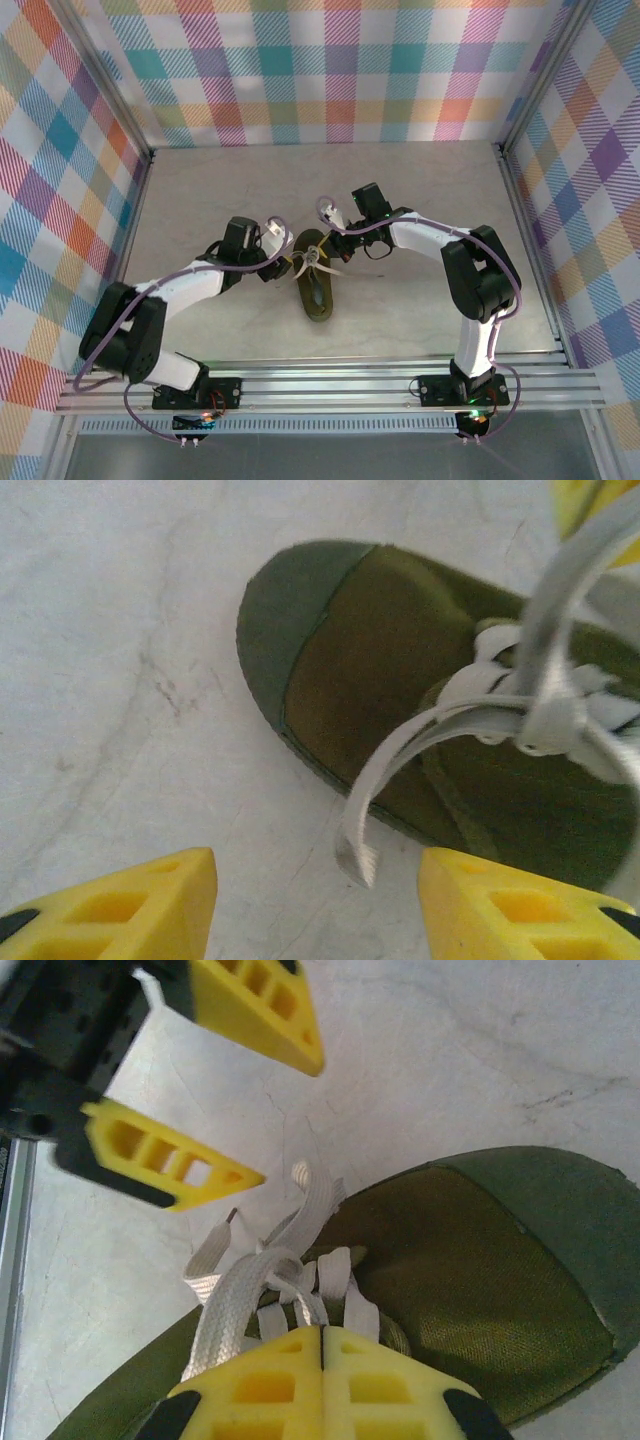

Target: Tie the shoes

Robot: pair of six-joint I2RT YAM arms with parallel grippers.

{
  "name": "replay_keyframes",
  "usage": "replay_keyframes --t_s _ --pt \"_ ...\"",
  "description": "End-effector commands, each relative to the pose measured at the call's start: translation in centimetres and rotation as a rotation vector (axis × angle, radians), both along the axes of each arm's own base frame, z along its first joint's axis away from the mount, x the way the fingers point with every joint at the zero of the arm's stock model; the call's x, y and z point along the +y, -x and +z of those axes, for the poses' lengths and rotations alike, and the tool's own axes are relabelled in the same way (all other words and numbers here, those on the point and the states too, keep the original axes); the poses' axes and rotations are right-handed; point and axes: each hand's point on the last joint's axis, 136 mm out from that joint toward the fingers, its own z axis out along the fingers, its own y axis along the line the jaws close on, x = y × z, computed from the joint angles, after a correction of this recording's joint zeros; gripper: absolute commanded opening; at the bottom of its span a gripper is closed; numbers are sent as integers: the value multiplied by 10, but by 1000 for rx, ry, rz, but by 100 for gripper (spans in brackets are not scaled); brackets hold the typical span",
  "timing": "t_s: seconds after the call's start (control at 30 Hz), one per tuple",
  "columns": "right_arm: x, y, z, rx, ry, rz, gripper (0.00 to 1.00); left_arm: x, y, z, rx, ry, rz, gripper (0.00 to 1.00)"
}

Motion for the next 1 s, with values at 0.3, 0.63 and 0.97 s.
replay_keyframes --t_s 0.3,0.63,0.97 --pt "4 -3 9 -27 8 22 0 -11 11 -32 156 -63 -151 10" --pt "1 -20 0 -14 105 -30 0 -13 54 29 126 -106 -114 0" --pt "25 -19 12 -38 79 48 0 -86 110 55 165 29 -91 0"
